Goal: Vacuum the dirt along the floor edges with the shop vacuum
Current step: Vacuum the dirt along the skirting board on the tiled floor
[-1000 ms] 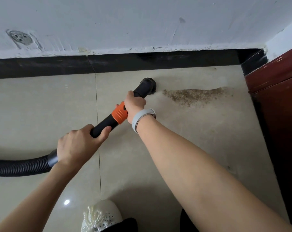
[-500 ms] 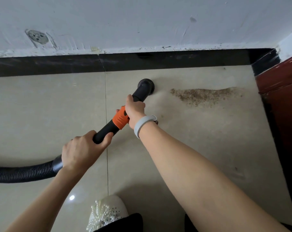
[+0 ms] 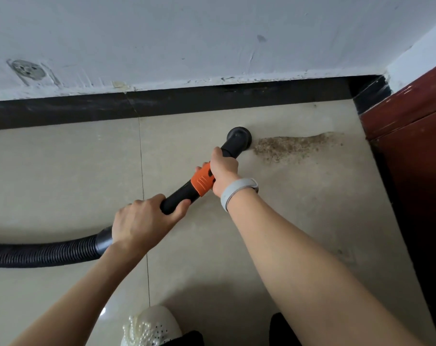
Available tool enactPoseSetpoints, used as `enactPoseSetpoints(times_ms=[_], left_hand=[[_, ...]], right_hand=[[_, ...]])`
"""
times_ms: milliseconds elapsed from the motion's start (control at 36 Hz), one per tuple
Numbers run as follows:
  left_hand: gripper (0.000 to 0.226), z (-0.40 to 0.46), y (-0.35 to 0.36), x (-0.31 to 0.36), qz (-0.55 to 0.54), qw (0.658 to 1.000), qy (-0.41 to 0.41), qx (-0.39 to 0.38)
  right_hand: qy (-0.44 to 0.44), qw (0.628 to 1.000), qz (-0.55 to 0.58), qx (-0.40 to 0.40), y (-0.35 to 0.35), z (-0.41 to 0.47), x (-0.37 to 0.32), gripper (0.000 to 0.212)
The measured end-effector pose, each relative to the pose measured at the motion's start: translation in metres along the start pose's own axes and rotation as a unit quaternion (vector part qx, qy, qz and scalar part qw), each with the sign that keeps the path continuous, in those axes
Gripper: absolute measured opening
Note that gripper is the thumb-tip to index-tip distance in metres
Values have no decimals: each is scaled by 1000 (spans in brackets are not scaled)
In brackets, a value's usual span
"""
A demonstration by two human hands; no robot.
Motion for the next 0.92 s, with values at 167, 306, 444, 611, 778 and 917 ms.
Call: enactPoseSetpoints(times_ms=[167,306,444,611,778,917], left_hand=[[57,-1,1,12,22,999,38,-18],[54,-4,7,24,40,996,75,-37],[52,-2,11,42,62,989,124,-59],[74,1,14,64,102,978,177,-32],[67,17,11,63,91,983,157,-33],[55,24,-1,64,82,989,126,-2]], right_hand=[[13,999,26,24,-22,-5,7,43],[24,996,74,41,-43,-12,17,42],[26,988,123,85,-72,-15,27,40],[17,970,219,109,-95,-16,34,27],[0,969,224,99,-88,-12,21,23],[-8,978,199,66,-75,-4,-1,23]])
Point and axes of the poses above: each hand's wrist, its own z-axis towards the middle knuckle, its own y-axis out of the palm, x = y × z, the point moved 8 cm from there along z, towards the middle knuckle, and after that the axes turned 2 degrees about y, right-handed, at the moved point
